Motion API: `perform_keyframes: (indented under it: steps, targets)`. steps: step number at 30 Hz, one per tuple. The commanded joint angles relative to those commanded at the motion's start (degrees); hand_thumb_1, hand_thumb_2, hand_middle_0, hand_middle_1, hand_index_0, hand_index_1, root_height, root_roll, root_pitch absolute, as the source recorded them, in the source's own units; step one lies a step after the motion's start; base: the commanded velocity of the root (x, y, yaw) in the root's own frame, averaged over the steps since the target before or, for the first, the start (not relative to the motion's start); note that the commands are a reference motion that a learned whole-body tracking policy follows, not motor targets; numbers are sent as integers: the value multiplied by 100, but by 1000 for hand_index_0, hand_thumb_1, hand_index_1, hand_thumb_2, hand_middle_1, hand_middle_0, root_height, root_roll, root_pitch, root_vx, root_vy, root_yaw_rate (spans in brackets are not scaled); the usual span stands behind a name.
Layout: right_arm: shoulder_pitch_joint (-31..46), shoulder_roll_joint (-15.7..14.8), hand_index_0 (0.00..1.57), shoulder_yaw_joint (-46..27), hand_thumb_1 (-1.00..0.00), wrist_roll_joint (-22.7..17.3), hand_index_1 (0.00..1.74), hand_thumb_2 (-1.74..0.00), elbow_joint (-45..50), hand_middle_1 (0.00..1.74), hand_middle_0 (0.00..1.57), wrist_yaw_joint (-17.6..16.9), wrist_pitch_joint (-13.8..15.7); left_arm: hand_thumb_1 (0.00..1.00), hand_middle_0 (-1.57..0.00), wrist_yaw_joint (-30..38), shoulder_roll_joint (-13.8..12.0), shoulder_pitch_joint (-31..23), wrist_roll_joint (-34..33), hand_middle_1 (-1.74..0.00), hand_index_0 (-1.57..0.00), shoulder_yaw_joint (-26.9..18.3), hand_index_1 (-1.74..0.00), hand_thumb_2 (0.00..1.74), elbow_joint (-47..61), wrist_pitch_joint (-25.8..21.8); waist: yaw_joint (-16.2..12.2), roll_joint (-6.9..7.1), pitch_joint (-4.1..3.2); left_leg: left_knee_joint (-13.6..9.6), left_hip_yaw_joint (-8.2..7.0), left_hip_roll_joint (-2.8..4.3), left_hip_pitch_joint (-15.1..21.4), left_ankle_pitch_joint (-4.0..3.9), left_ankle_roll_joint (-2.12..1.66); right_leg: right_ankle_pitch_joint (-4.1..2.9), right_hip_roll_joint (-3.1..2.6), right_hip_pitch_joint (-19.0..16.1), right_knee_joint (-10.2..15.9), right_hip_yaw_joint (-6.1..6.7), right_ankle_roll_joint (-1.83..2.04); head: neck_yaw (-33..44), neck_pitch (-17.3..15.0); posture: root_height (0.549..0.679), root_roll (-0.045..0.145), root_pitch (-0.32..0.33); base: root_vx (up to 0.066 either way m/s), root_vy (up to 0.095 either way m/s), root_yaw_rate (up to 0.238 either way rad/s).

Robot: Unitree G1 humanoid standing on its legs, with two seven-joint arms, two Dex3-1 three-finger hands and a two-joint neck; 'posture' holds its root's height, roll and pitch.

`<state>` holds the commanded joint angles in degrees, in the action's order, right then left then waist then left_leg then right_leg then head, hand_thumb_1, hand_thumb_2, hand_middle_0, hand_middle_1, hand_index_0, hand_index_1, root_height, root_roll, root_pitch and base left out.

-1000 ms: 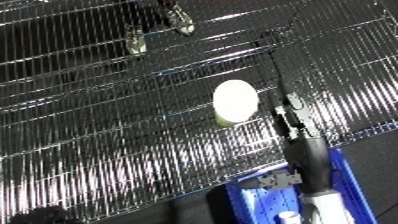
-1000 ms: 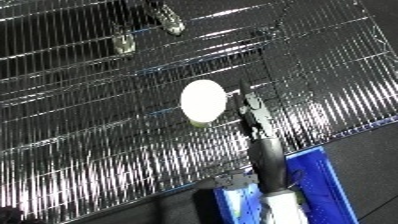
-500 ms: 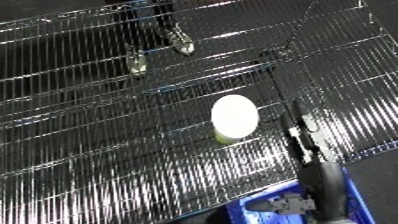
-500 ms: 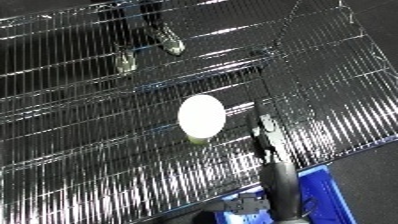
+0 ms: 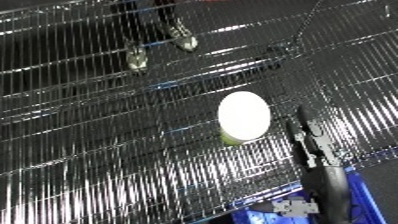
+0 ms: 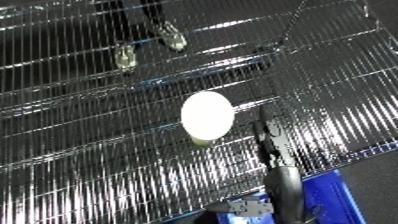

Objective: Pick up the object and place it into the box

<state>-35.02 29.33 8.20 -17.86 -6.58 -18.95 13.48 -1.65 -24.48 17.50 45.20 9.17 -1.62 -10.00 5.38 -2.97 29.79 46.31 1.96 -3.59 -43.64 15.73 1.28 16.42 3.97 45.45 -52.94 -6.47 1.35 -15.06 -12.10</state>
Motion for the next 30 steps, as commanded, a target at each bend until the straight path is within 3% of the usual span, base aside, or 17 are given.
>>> perform_keyframes:
  steps: [9,18,30]
  targets:
    - [-255,66,0,28,0,-108,0,0,-221,0,0,50,39,1000,-1570,45,13,159,-6,-1740,-1570,12,-1740,1740,33,14,25,-63,0,318,-34,-8,-343,124,34,77,1,368,-314,33,1,-104,85,603,32,248,-1,16,-11]
    - [-818,238,0,137,0,-293,0,0,-715,0,0,51,169,1000,-1570,30,-42,342,61,-1740,-1570,90,-1740,1740,-29,59,119,-113,0,447,-33,-33,-486,185,55,95,32,515,-428,17,-3,-253,146,599,29,256,1,8,14]
    - [-1623,401,0,403,0,-498,0,0,-1330,0,0,91,192,1000,-1570,31,-138,534,228,-1740,-1570,217,-1740,1740,-105,61,235,-206,0,620,-16,-89,-689,244,98,120,32,743,-602,10,-31,-466,165,592,27,266,1,16,24]
